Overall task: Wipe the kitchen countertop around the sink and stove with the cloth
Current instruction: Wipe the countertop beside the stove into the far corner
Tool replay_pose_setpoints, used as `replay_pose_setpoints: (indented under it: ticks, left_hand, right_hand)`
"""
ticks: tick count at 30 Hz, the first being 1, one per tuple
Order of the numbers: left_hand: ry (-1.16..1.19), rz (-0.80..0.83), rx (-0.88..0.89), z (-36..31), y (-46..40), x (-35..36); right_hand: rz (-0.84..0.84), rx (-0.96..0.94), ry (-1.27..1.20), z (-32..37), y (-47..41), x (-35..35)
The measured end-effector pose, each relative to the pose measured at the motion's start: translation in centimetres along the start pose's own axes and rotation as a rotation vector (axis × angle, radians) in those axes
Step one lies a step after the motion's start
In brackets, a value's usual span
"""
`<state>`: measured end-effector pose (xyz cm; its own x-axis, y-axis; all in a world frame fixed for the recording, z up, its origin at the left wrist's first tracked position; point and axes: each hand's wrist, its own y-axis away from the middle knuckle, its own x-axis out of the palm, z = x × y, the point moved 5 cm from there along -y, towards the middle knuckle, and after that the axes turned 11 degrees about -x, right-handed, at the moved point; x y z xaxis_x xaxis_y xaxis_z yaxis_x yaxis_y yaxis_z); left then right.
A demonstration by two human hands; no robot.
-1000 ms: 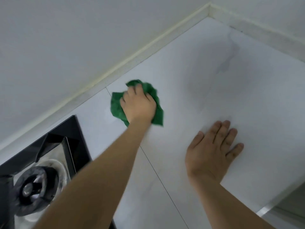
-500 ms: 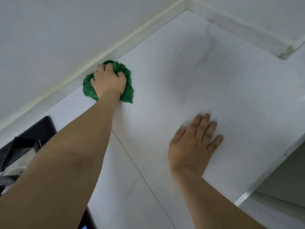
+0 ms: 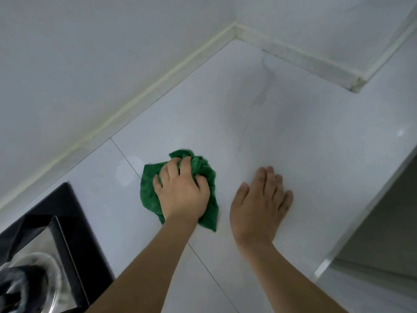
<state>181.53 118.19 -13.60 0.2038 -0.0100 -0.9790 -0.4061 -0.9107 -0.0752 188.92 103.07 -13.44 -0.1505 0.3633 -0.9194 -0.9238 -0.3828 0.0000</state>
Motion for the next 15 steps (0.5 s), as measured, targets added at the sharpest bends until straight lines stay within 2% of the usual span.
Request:
replay_pose_setpoints:
  ticks: [3,5,11,15]
  left_hand:
    - [-0.013,-0.005,-0.010,-0.3,-0.6,0.2]
    - [-0.028,0.005,-0.033,-0.2,-0.8,0.2]
    - [-0.016,0.041,-0.052,-0.9,-1.9,0.4]
    - [-0.031,0.032,-0.102,-1.1,-7.4,0.9]
  right_hand:
    - [-0.116,0.056,-0.076,-0.3,-2.2,-1.9]
    - [-0.157,0.017,-0.037,-0.4,-4.4,-2.8]
    - [-0.014,0.031,0.168,-3.3,-7.5,-1.3]
    - [0.000,0.021,0.196,-2.3,-7.7,-0.8]
